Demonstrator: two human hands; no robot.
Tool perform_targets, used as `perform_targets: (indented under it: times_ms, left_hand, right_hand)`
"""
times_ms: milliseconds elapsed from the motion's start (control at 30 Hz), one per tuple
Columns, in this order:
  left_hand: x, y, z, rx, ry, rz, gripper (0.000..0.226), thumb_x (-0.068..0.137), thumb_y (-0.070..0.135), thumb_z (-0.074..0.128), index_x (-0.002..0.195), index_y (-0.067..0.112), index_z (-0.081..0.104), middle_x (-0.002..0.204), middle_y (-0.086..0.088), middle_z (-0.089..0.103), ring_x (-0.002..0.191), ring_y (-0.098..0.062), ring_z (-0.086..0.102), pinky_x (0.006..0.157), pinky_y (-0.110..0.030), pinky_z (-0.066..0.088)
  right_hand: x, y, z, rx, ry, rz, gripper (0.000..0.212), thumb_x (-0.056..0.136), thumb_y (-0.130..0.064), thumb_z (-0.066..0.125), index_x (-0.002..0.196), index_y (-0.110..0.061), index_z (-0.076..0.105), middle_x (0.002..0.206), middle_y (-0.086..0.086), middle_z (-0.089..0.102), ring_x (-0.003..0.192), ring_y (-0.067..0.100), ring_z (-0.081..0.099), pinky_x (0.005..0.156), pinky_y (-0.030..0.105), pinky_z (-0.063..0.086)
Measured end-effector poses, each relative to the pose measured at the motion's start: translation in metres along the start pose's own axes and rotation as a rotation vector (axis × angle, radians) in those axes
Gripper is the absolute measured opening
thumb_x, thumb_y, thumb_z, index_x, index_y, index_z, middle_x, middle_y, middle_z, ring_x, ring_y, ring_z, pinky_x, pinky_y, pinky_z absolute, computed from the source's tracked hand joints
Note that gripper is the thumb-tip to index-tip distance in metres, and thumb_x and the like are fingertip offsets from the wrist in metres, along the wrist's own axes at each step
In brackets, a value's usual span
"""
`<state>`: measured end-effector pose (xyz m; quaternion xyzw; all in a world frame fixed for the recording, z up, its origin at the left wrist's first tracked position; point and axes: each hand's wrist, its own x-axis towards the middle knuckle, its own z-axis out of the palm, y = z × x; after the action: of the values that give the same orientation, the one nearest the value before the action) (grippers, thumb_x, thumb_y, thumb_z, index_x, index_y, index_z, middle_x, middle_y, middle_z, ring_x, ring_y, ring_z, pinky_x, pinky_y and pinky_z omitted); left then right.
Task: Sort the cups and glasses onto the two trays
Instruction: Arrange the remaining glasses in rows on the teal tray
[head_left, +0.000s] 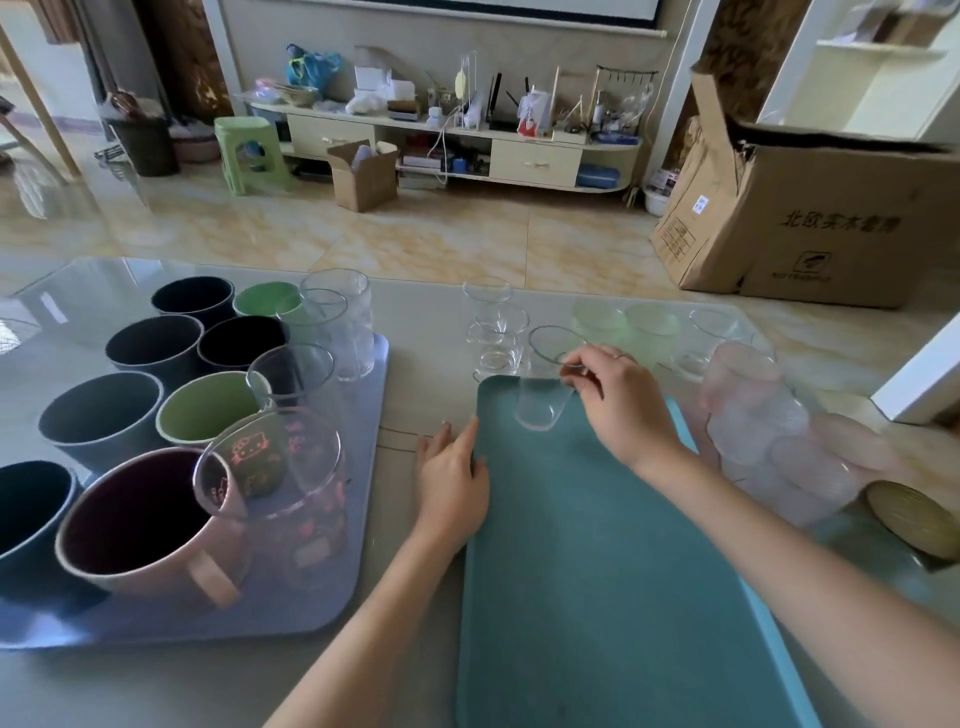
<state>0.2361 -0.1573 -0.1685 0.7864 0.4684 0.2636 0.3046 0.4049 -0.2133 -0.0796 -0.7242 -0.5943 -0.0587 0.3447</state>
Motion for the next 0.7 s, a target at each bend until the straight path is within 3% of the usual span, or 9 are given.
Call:
perform_targets:
  times_ms: [167, 533, 600, 700]
  left_hand:
    - [-0.001, 0.000, 0.000, 0.033, 0.018, 0.001, 0.054, 0.092, 0.008, 0.042, 0.144, 0.017, 0.034, 0.129, -0.010, 0.060, 0.144, -0.022, 0.023, 0.118, -0.030, 0.009]
    - [0.001, 0.001, 0.004, -0.001, 0.065, -0.016, 0.054, 0.090, 0.003, 0.038, 0.142, 0.018, 0.039, 0.122, -0.012, 0.064, 0.142, -0.022, 0.026, 0.118, -0.030, 0.011]
    - [0.001, 0.000, 0.004, 0.002, 0.065, -0.024, 0.054, 0.090, 0.003, 0.038, 0.142, 0.019, 0.039, 0.119, -0.012, 0.065, 0.142, -0.023, 0.026, 0.118, -0.030, 0.012]
    - [0.002, 0.001, 0.002, 0.037, 0.051, -0.024, 0.055, 0.090, 0.005, 0.038, 0.143, 0.021, 0.037, 0.111, -0.010, 0.068, 0.143, -0.022, 0.024, 0.119, -0.034, 0.011]
  right_hand:
    - [0.007, -0.015, 0.020, -0.022, -0.084, -0.033, 0.008, 0.084, -0.005, 0.061, 0.091, -0.005, 0.065, 0.092, 0.008, 0.069, 0.092, 0.029, 0.060, 0.076, 0.038, 0.049]
    - [0.017, -0.020, 0.026, -0.045, -0.172, 0.000, 0.009, 0.085, -0.011, 0.062, 0.092, -0.008, 0.068, 0.093, 0.007, 0.070, 0.091, 0.028, 0.062, 0.077, 0.036, 0.049]
    - [0.020, -0.023, 0.022, -0.056, -0.213, 0.003, 0.013, 0.085, -0.019, 0.064, 0.096, -0.013, 0.069, 0.093, 0.001, 0.070, 0.090, 0.023, 0.062, 0.075, 0.034, 0.049]
    - [0.030, -0.025, 0.008, -0.072, -0.217, 0.027, 0.033, 0.084, -0.046, 0.061, 0.111, -0.028, 0.064, 0.095, -0.012, 0.060, 0.089, 0.009, 0.050, 0.071, 0.029, 0.043]
